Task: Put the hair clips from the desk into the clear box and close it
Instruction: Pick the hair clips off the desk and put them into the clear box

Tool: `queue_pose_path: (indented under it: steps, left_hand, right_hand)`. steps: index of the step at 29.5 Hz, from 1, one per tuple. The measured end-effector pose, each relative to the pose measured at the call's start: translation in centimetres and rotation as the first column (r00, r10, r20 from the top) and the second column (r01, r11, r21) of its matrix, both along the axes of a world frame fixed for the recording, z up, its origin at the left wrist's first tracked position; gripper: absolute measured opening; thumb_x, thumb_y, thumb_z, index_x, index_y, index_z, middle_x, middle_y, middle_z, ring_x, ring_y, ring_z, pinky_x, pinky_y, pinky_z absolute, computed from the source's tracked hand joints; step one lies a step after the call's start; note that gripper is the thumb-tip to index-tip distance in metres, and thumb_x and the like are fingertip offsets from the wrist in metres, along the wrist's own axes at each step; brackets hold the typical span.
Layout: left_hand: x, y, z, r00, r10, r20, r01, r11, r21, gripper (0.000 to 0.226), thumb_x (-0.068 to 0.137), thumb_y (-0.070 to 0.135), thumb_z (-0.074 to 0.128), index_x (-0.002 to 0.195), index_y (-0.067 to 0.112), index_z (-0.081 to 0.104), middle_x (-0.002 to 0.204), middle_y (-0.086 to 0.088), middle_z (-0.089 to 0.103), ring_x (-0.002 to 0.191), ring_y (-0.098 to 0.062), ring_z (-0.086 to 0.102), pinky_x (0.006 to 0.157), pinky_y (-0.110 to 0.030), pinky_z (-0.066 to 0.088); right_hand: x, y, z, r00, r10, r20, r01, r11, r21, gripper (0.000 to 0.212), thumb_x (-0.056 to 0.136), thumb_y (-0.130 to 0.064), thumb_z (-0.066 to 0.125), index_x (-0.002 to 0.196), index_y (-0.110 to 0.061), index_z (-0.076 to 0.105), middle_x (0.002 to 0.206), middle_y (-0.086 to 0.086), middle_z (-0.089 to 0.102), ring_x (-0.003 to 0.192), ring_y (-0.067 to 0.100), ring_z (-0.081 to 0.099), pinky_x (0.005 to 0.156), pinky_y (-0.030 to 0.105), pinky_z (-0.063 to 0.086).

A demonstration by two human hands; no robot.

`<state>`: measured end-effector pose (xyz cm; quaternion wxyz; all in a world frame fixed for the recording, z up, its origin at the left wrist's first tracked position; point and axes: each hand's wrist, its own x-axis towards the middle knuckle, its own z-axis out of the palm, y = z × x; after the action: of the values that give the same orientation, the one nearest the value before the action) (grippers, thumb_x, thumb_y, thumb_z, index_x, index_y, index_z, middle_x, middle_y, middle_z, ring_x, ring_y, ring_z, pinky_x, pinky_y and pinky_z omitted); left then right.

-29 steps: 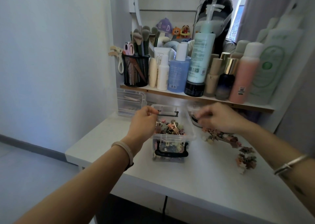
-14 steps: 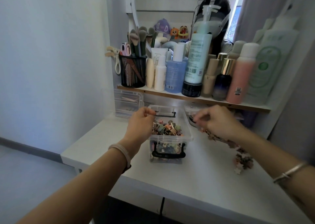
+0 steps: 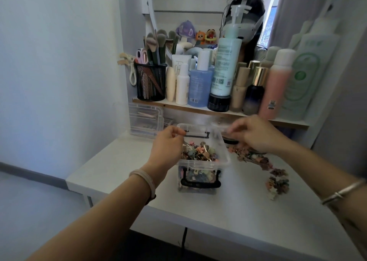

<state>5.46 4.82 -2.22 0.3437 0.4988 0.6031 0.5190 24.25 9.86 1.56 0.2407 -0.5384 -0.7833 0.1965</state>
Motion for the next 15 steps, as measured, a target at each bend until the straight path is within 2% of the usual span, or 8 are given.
queue_pose_path:
  steps: [3, 5, 7, 12, 15]
  left_hand:
    - [0.1, 0.0, 0.0, 1.000, 0.003, 0.006, -0.003, 1.000, 0.000, 0.017, 0.095, 0.007, 0.038, 0.094, 0.015, 0.052, 0.081, 0.002, 0.052, 0.053, -0.010, 0.040, 0.050, -0.021, 0.036]
    - [0.1, 0.0, 0.0, 1.000, -0.002, 0.009, 0.002, 1.000, -0.002, 0.017, 0.095, 0.006, 0.037, 0.094, 0.015, 0.052, 0.081, 0.002, 0.053, 0.052, -0.010, 0.039, 0.049, -0.020, 0.036]
    - [0.2, 0.0, 0.1, 1.000, -0.002, 0.007, 0.002, 1.000, -0.004, 0.018, 0.095, 0.006, 0.037, 0.092, 0.016, 0.051, 0.081, 0.001, 0.053, 0.053, -0.009, 0.039, 0.048, -0.019, 0.035]
    - [0.1, -0.2, 0.1, 1.000, 0.001, -0.006, -0.001, 1.000, -0.008, 0.016, 0.096, 0.008, 0.038, 0.094, 0.016, 0.052, 0.081, 0.003, 0.051, 0.056, -0.009, 0.041, 0.045, -0.015, 0.037]
    - [-0.1, -0.2, 0.1, 1.000, 0.021, -0.019, -0.021, 1.000, -0.002, 0.016, 0.095, 0.008, 0.039, 0.096, 0.016, 0.053, 0.082, 0.003, 0.053, 0.058, -0.009, 0.043, 0.050, -0.018, 0.037]
  right_hand:
    - [1.6, 0.9, -2.1, 0.939, -0.019, 0.344, 0.036, 0.998, -0.042, 0.023, 0.084, -0.010, 0.061, 0.104, -0.018, 0.069, 0.099, -0.001, 0.070, 0.082, 0.011, 0.060, 0.067, 0.018, 0.045]
    - [2.0, 1.3, -3.2, 0.897, -0.028, 0.441, 0.047, 0.998, -0.033, 0.033, 0.084, -0.009, 0.059, 0.115, -0.018, 0.065, 0.116, -0.001, 0.065, 0.101, 0.015, 0.059, 0.083, 0.023, 0.046]
    - [2.0, 1.4, -4.1, 0.880, -0.018, 0.474, 0.039, 0.999, -0.035, 0.037, 0.083, -0.008, 0.057, 0.119, -0.017, 0.061, 0.123, 0.000, 0.061, 0.112, 0.018, 0.056, 0.092, 0.025, 0.044]
    - [1.5, 1.5, -5.2, 0.880, 0.014, 0.476, 0.025, 0.997, -0.077, 0.026, 0.082, -0.008, 0.058, 0.105, -0.016, 0.065, 0.110, 0.003, 0.064, 0.104, 0.019, 0.058, 0.082, 0.024, 0.044]
    - [0.9, 1.5, -5.1, 0.913, 0.027, 0.406, -0.001, 0.998, -0.065, 0.014, 0.083, -0.011, 0.060, 0.095, -0.016, 0.066, 0.091, 0.000, 0.061, 0.090, 0.016, 0.058, 0.069, 0.019, 0.039]
